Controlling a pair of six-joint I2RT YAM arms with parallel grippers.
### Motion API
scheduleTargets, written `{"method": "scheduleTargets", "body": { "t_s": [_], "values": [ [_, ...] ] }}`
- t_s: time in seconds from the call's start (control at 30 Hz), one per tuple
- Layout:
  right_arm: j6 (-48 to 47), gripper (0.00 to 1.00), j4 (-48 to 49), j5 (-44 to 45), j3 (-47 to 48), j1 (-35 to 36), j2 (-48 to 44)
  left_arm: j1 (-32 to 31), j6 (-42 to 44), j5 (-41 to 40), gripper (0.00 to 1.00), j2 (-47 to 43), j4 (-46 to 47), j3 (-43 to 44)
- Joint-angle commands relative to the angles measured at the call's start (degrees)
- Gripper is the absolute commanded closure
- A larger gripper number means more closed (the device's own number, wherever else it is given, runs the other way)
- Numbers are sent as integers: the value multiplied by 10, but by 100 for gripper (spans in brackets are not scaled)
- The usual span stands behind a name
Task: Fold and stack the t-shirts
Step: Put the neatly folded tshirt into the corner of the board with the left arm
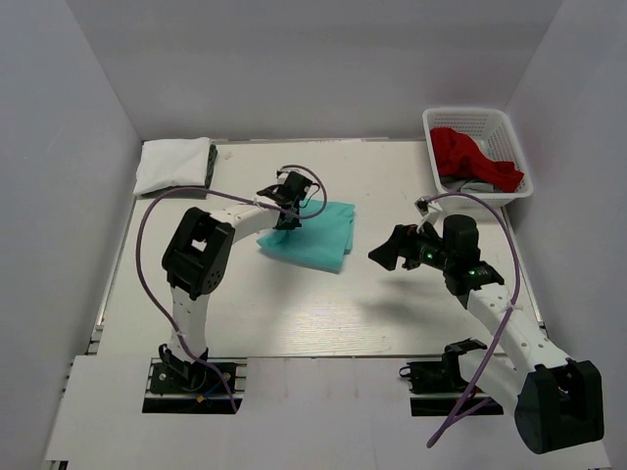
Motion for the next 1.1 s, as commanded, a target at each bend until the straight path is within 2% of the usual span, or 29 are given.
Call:
{"method": "scheduleTargets", "body": {
  "t_s": [0.0, 0.2, 0.43, 0.6, 0.8, 1.07],
  "values": [
    [-23, 10, 4, 23, 4, -2, -8, 15, 58, -113, 100, -52, -39, -8],
    [-29, 10, 8, 54, 5, -2, 1, 29, 167, -171, 100, -119, 23, -1],
    [-26, 10, 32, 99, 13, -2, 6, 85, 246, -227, 100, -131, 61, 22],
    [-19, 10, 43, 130, 20, -2, 19, 126, 338, -227, 100, -124, 132, 42],
    [-7, 10, 64, 122, 36, -2, 58, 172, 426, -200, 100, -93, 201, 83],
    [7, 10, 85, 108, 67, -3, 123, 211, 456, -155, 100, -58, 202, 168]
  ]
}}
